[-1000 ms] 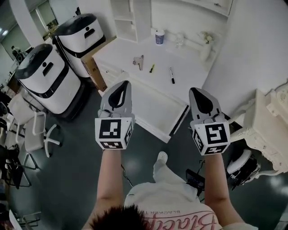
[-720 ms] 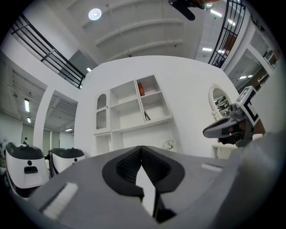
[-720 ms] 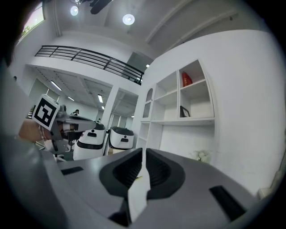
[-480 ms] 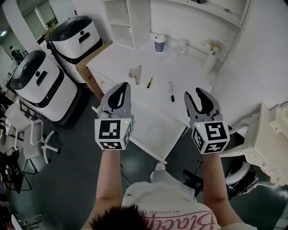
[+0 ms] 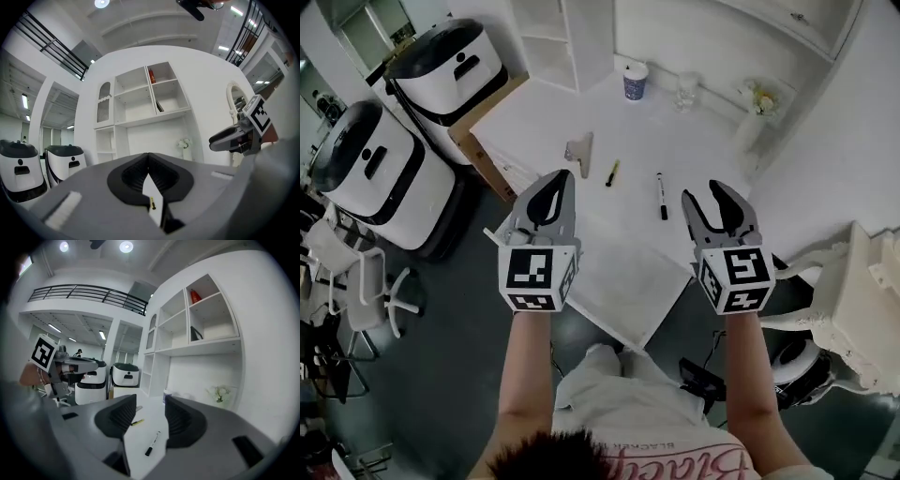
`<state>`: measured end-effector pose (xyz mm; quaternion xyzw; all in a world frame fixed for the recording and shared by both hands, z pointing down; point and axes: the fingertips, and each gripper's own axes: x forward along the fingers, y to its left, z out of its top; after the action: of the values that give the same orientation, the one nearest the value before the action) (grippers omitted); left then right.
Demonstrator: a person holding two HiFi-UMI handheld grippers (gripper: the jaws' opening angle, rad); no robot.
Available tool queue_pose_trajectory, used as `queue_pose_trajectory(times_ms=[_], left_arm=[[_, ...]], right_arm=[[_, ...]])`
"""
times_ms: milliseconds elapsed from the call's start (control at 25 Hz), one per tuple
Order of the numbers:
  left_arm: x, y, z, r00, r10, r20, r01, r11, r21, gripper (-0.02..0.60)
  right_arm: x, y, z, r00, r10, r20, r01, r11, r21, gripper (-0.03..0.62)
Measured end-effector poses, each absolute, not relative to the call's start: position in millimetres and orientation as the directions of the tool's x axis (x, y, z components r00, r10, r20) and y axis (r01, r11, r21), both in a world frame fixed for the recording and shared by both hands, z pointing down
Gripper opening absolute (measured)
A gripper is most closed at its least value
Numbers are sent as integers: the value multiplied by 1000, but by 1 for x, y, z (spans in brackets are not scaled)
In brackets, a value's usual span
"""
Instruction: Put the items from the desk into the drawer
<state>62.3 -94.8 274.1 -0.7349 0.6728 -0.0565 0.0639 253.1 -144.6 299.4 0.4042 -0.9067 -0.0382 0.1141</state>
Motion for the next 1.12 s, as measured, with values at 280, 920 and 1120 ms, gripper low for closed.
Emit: queue_pose_trajectory(times_ms=[280, 920, 1120], left_arm=[[49, -133, 304, 140, -989, 57, -977, -147, -156, 8], [39, -206, 372, 266, -949, 169, -959, -279, -59, 8], [35, -221, 392, 287, -936, 203, -953, -300, -40, 8]], right_arm=[[232, -177, 351, -612, -741, 277, -741, 659, 128, 184], [209, -245, 481, -485, -685, 544, -777, 623, 92, 166], [206, -261, 524, -443, -639, 629, -782, 619, 78, 158]])
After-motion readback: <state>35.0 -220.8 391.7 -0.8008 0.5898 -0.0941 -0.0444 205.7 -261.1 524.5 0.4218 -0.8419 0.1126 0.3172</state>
